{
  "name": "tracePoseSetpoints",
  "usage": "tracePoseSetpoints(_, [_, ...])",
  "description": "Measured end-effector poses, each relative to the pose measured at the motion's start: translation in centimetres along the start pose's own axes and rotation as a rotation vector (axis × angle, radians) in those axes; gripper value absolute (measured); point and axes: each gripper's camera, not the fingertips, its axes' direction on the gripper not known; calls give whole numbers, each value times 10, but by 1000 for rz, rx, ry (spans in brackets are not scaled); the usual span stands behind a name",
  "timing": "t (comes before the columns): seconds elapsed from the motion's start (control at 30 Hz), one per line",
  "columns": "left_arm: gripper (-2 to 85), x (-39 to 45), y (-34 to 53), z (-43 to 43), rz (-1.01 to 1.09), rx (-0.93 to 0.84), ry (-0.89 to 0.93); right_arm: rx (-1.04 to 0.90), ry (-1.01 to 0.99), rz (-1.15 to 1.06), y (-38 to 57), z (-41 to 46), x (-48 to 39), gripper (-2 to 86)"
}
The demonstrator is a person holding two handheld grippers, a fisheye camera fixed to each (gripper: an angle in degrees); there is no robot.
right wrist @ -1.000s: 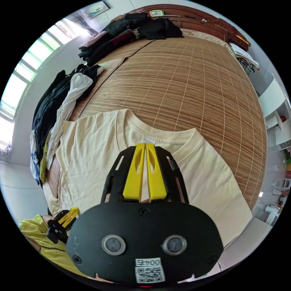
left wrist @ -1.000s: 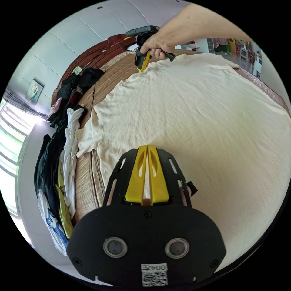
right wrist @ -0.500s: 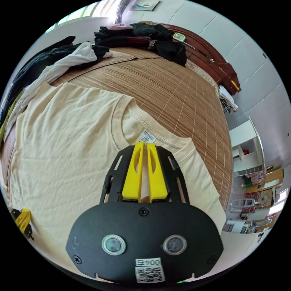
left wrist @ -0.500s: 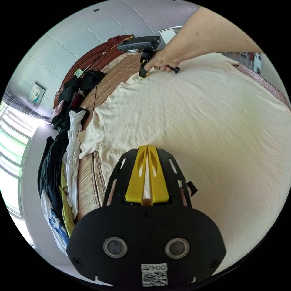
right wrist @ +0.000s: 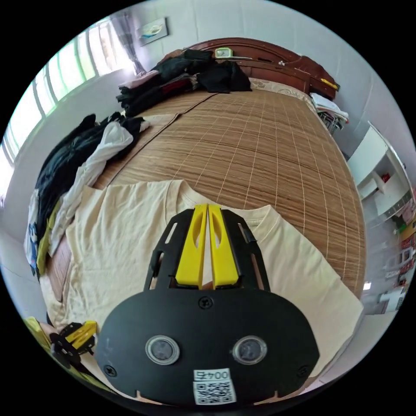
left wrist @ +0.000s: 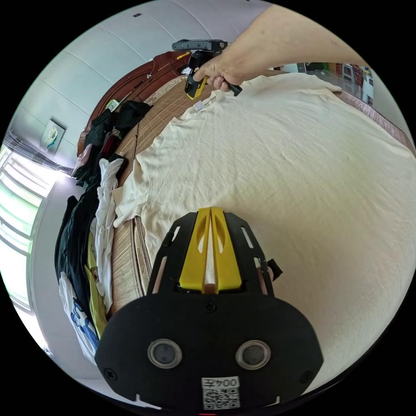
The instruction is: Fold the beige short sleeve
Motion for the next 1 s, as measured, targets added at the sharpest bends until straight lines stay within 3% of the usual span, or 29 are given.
tracePoseSetpoints(0.2, [2, 1, -2, -2, 0, 1, -2, -85, -31, 15, -30, 7, 7, 24])
tracePoseSetpoints(0.4, [2, 0, -3, -4, 0, 1, -2, -179, 60, -53, -33, 42, -9, 40])
tracePoseSetpoints(0.53, [2, -1, -4, -5, -2, 1, 1, -143, 41, -21, -42, 35, 0, 49])
tracePoseSetpoints(0.67, [2, -4, -4, -7, -6, 2, 9, 15, -3, 16, -32, -15, 16, 48])
tracePoseSetpoints(1.0, [3, -10, -5, -10, -2, 0, 2, -110, 76, -5, -3, -1, 17, 43])
